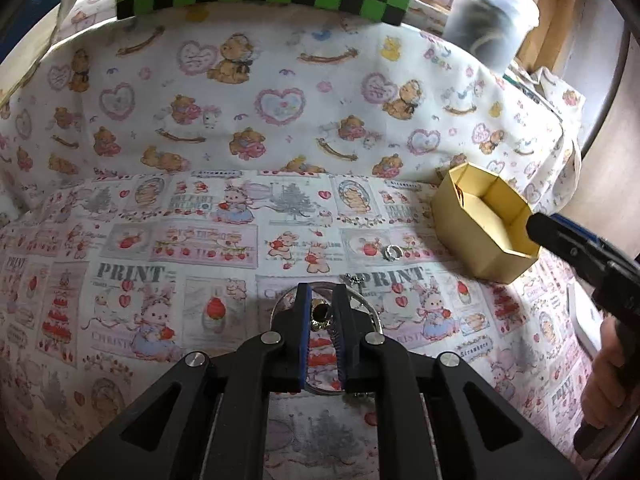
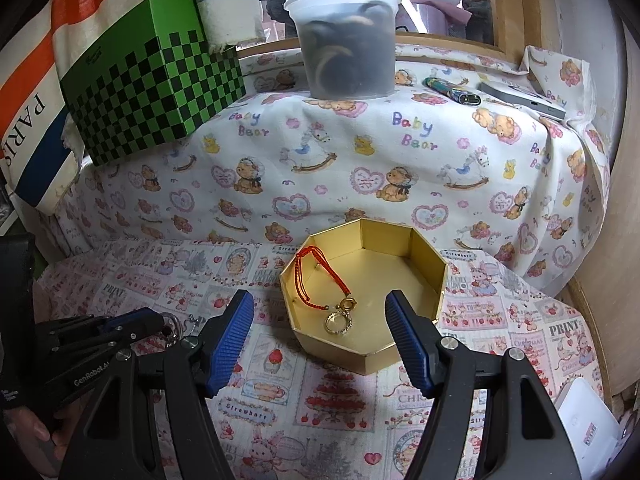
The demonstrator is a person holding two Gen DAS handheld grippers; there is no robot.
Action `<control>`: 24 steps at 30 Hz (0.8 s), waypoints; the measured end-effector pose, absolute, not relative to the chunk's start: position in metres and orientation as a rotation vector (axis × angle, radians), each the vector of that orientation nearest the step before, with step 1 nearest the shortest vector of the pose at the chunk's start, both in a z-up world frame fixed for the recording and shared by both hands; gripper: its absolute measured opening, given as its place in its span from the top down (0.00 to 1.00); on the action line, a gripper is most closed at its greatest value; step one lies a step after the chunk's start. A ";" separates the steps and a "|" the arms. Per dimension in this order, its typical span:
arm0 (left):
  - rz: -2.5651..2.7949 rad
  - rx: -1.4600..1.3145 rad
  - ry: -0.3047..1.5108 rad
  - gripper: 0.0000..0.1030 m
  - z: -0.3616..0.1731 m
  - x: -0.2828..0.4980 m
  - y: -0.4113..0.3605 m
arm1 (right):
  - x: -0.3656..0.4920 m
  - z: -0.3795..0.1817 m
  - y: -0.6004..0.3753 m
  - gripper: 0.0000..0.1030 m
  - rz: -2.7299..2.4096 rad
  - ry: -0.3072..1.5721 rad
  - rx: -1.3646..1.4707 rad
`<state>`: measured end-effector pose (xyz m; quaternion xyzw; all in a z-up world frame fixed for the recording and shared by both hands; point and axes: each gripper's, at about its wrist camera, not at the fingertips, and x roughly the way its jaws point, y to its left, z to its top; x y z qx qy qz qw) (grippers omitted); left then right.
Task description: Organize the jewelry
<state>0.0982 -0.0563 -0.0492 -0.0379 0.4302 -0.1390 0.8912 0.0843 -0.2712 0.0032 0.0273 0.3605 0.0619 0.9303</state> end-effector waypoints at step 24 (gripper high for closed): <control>-0.186 -0.190 0.765 0.98 -0.024 0.095 -0.016 | 0.104 -0.017 -0.202 0.74 0.362 0.890 0.008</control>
